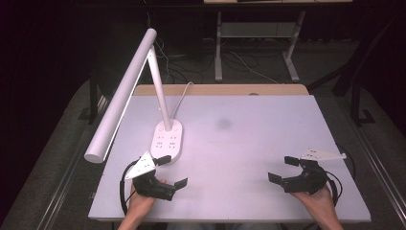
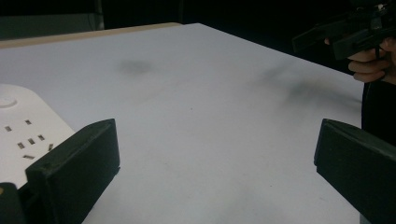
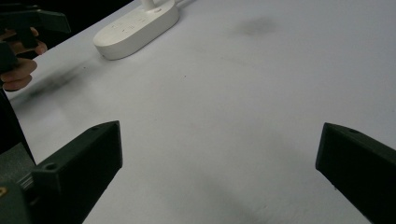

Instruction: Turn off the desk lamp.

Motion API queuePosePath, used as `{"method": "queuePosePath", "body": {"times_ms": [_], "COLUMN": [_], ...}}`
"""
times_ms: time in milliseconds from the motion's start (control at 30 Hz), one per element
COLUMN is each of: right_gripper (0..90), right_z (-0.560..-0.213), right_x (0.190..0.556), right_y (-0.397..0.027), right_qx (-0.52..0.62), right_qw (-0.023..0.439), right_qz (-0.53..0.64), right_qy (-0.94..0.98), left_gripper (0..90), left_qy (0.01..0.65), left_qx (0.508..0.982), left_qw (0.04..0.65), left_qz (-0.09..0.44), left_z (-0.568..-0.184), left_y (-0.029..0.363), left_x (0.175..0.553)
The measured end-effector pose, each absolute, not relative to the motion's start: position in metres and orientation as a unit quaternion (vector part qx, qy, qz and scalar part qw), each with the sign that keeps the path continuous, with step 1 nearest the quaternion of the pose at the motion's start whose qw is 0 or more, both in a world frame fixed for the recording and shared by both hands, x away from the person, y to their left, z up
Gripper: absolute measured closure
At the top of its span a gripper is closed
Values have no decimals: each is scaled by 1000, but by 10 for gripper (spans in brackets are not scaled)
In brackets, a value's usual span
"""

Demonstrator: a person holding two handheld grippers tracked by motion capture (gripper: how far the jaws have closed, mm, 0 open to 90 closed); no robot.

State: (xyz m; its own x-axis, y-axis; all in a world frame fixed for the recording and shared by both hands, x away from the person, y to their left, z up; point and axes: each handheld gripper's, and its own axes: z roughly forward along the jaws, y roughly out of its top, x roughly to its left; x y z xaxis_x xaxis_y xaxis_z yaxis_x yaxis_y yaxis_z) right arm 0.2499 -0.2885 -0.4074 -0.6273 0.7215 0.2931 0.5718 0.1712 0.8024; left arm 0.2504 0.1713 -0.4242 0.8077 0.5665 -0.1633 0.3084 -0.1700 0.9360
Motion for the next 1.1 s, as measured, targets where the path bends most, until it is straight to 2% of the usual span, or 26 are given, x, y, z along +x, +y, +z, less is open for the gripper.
{"method": "queuePosePath", "body": {"times_ms": [1100], "right_gripper": [6], "right_z": [-409], "right_x": [254], "right_y": [-286], "right_qx": [412], "right_qw": [58], "right_qz": [468], "right_qy": [780], "left_gripper": [0], "left_qy": [289], "left_qx": [752], "left_qw": [583], "left_qz": [107], "left_z": [-424], "left_y": [173], "left_x": [249]}}
